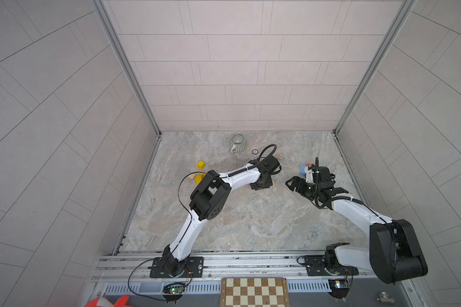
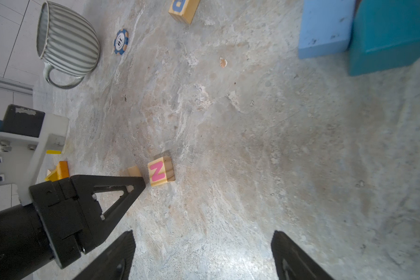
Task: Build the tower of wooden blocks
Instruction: 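Carry the pine cube with the left gripper beside the N cube, lower and open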
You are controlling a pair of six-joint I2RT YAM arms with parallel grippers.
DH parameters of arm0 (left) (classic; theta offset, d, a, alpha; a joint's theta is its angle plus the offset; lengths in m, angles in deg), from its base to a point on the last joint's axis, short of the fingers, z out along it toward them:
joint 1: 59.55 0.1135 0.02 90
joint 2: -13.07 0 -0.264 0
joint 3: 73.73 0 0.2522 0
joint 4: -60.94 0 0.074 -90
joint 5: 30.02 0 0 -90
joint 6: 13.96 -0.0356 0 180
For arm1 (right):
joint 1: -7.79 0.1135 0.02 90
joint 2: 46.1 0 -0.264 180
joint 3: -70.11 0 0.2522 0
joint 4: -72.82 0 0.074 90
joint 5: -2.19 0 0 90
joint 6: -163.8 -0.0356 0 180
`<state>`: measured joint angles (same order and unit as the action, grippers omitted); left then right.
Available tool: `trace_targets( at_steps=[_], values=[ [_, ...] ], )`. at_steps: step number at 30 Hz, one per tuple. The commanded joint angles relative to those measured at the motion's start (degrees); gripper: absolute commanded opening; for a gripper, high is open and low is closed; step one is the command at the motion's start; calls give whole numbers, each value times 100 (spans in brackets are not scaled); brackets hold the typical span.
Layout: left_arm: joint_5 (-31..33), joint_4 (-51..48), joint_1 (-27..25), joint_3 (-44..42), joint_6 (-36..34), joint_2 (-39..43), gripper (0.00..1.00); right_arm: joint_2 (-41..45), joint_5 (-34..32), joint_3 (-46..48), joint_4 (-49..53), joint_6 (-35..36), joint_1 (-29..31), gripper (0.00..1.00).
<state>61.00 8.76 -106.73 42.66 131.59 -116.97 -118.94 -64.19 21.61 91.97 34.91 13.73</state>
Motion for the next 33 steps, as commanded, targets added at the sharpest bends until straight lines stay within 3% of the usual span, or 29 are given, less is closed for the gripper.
trace_targets(
  at_steps=[1, 10, 15, 26, 29, 33],
  values=[
    [-37, -63, -37, 191, 88, -125, 16, -85, 44, 11, 7, -63, -38, 90],
    [-117, -70, -65, 231, 105, -234, 23, -117, 90, 12, -4, -57, -40, 90],
    [-170, -36, -73, 257, 96, -210, 43, -91, 125, 12, -3, -57, -40, 90],
    [79, -273, -82, 354, -107, 246, 50, 323, 137, -6, 15, 147, -41, 88],
    [171, -410, -51, 274, -266, 602, 58, 324, 6, -41, 106, 287, -42, 81],
    [66, -388, 114, -129, -407, 1126, 61, 207, -225, -454, 632, 499, -35, 53]
  ],
)
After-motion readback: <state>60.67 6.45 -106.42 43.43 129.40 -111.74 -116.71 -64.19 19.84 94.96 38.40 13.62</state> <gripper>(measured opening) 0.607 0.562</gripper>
